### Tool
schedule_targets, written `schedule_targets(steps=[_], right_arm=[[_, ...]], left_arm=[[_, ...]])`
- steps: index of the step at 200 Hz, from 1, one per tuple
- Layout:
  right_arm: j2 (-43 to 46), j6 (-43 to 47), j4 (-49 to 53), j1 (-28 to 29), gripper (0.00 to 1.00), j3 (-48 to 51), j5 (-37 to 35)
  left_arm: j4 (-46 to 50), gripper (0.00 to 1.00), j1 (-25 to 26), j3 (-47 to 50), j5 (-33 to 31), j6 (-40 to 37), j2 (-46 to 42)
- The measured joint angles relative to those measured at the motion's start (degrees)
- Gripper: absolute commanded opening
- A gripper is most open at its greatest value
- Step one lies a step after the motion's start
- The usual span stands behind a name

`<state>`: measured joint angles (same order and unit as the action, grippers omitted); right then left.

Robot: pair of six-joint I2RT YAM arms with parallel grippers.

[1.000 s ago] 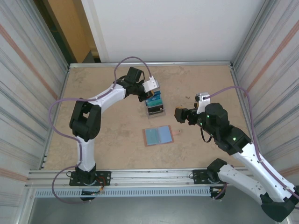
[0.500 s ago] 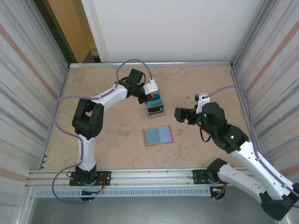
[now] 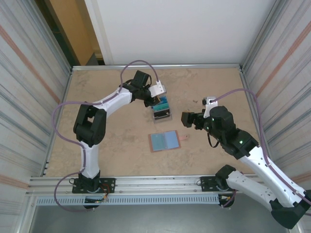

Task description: Take the credit cards out of the card holder

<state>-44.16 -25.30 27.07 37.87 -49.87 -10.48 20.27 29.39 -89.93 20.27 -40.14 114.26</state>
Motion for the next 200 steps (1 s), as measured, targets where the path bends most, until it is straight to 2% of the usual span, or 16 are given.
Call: schedule_targets(steps=[9, 13, 20, 36, 54, 65, 86, 124, 173, 200], right_arm=[[-0.5, 0.0, 0.1, 0.0, 0.99, -0.3, 0.0], [-0.8, 0.0, 0.1, 0.0, 0.99, -0.3, 0.0], [-1.3, 0.0, 0.3, -0.1, 0.99, -0.5, 0.0], [-3.1, 0.0, 1.1, -0.2, 0.99, -0.9, 0.0], [-5.5, -0.2, 1.9, -0.4, 0.99, -1.4, 0.0], [-7.1, -0.5, 2.5, -0.4, 0.99, -1.8, 0.0], [-9.4, -1.2, 2.6, -0.4, 0.99, -2.1, 0.0], [-13.6, -2.8, 2.3, -0.4, 0.99, -2.2, 1.1], [-21.6, -4.5, -2.4, 0.2, 1.00, -2.1, 3.5], [-29.0, -4.8, -2.8, 3.3, 0.84, -3.0, 4.3]], left_arm=[[-0.8, 0.31, 0.0, 1.1, -0.1, 0.9, -1.8], [-1.3, 0.39, 0.1, 1.9, -0.3, 1.4, -2.8], [-2.1, 0.46, 0.2, 3.1, -0.7, 2.5, -4.5], [-4.7, 0.54, 0.3, 6.9, -2.0, 5.0, -9.7], [-8.1, 0.71, 0.4, 12.1, -4.2, 8.7, -15.8], [-10.9, 0.73, 0.4, 16.1, -6.0, 11.0, -19.8], [-15.4, 0.98, 0.5, 24.3, -9.7, 16.3, -27.2], [-20.3, 0.99, 0.7, 38.8, -15.9, 26.4, -41.2], [-23.6, 0.99, 0.8, 53.0, -23.1, 39.0, -58.7], [-23.4, 0.99, 0.8, 57.2, -27.2, 44.7, -65.8]])
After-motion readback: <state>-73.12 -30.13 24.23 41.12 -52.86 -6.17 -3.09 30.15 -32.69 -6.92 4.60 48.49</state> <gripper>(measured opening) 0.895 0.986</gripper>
